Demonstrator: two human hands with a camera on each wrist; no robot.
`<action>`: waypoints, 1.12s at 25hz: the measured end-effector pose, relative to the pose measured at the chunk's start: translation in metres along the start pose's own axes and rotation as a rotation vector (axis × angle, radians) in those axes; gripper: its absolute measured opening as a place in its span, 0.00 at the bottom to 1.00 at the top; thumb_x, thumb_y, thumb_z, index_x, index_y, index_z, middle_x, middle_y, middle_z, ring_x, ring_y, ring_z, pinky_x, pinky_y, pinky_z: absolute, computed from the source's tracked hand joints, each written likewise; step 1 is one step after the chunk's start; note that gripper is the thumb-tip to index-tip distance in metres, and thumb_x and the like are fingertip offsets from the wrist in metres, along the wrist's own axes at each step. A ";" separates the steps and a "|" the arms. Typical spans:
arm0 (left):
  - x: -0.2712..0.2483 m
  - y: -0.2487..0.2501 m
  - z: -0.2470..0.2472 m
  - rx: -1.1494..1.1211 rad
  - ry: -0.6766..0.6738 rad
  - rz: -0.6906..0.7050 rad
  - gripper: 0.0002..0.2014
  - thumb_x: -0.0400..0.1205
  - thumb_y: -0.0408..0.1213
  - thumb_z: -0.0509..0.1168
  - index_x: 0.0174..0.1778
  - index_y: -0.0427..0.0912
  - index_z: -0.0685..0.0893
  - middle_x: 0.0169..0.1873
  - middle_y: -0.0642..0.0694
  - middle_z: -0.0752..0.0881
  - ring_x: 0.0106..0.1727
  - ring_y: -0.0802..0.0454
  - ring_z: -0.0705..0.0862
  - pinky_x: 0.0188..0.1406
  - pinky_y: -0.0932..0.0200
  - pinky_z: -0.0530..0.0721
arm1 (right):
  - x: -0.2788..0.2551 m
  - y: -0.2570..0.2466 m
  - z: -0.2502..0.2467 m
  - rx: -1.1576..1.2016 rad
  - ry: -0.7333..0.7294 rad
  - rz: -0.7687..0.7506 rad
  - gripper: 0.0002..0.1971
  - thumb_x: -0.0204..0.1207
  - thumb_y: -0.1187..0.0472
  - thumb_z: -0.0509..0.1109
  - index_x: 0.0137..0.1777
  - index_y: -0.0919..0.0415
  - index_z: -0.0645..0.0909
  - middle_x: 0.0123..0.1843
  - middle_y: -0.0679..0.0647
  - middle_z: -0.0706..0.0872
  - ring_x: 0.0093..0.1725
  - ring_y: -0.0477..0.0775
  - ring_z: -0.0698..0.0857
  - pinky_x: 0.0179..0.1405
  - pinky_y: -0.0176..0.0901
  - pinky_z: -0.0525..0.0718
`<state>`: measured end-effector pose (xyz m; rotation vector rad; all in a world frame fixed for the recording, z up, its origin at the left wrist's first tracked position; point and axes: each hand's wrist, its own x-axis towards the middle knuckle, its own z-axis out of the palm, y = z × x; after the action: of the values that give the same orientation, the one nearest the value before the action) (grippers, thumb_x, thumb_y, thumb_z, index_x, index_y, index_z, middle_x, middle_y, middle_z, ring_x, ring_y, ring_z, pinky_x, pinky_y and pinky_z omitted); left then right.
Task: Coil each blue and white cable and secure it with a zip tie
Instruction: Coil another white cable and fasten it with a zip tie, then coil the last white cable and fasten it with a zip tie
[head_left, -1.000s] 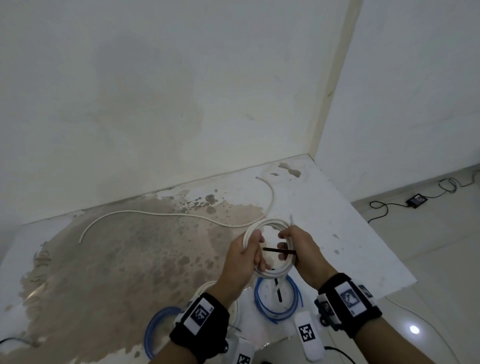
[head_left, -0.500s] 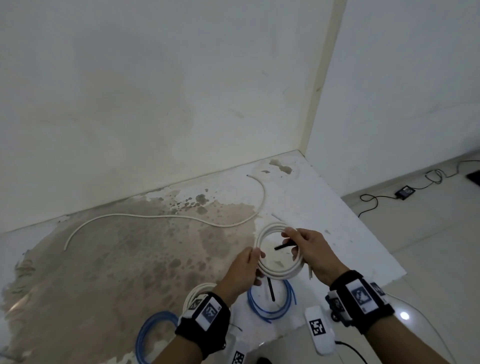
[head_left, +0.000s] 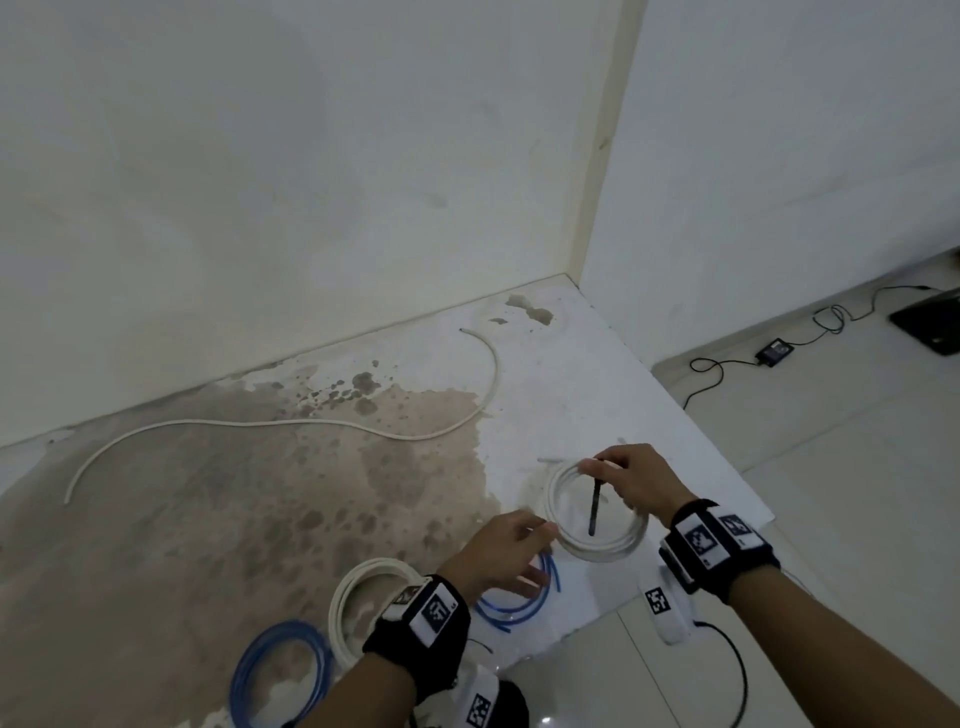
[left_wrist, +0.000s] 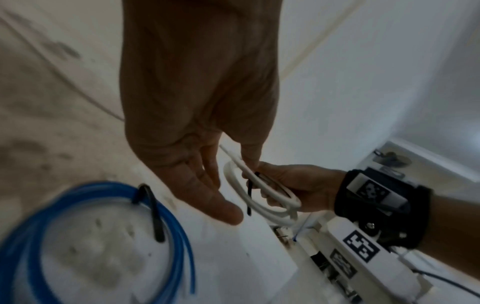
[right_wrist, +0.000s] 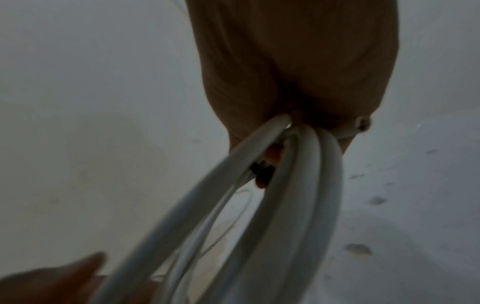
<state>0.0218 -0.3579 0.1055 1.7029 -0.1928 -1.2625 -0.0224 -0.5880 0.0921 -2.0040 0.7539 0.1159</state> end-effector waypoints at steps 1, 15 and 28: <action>-0.002 -0.001 -0.006 0.024 0.016 -0.007 0.16 0.85 0.49 0.62 0.61 0.41 0.80 0.50 0.44 0.85 0.34 0.51 0.88 0.35 0.59 0.88 | 0.008 0.005 -0.002 -0.066 -0.050 -0.010 0.16 0.75 0.46 0.78 0.41 0.60 0.91 0.20 0.44 0.79 0.22 0.44 0.74 0.28 0.38 0.73; -0.067 -0.091 -0.117 -0.150 0.594 -0.048 0.11 0.89 0.39 0.58 0.57 0.41 0.85 0.46 0.39 0.88 0.32 0.48 0.83 0.27 0.58 0.81 | 0.041 0.032 0.036 -0.519 -0.100 -0.082 0.22 0.75 0.45 0.76 0.69 0.43 0.83 0.72 0.54 0.76 0.71 0.59 0.77 0.74 0.55 0.72; -0.070 -0.148 -0.140 0.765 0.637 0.031 0.15 0.86 0.51 0.57 0.69 0.56 0.74 0.66 0.54 0.74 0.66 0.51 0.75 0.66 0.57 0.74 | 0.008 0.048 0.078 -0.632 0.164 -0.267 0.34 0.70 0.33 0.54 0.63 0.52 0.87 0.64 0.61 0.86 0.64 0.67 0.84 0.64 0.65 0.79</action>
<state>0.0444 -0.1551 0.0377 2.6531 -0.3418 -0.5745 -0.0255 -0.5450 0.0111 -2.7256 0.5834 0.0334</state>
